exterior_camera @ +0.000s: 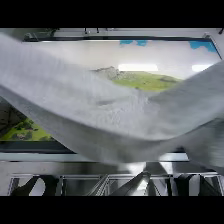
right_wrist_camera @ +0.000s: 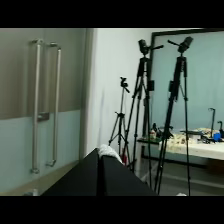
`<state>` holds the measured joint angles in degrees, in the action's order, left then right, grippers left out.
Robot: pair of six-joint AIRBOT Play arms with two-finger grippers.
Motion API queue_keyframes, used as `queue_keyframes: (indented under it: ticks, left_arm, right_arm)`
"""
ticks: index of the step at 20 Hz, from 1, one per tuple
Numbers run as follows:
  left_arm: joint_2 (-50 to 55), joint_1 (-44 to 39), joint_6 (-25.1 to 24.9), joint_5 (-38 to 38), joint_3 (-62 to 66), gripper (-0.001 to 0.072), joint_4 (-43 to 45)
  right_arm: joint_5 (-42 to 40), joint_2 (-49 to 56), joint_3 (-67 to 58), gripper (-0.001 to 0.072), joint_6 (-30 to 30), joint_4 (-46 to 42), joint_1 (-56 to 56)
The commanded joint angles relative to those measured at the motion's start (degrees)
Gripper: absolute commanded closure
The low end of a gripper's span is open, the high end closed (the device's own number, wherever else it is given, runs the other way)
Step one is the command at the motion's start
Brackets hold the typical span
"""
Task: Fold the shirts.
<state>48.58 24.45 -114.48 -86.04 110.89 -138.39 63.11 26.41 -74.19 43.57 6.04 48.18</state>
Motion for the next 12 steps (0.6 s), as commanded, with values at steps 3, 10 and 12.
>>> queue_keyframes:
  ticks: [3, 10, 12]
  left_arm:
    - [30.51, -16.68, 0.57, -5.38, 5.03, 0.069, 9.99]
    - [61.59, -17.09, 0.28, -0.85, 5.01, 0.069, 18.4]
    - [66.86, -15.82, 0.26, 1.55, 5.03, 0.069, 18.4]
  right_arm:
    - [4.22, 18.49, 7.15, 0.0694, 2.99, -7.26, -7.08]
    - [-17.66, 59.8, 12.13, 0.0694, -0.98, -18.6, -35.6]
    - [-17.05, 69.59, 7.65, 0.0692, -2.73, -15.04, -37.75]
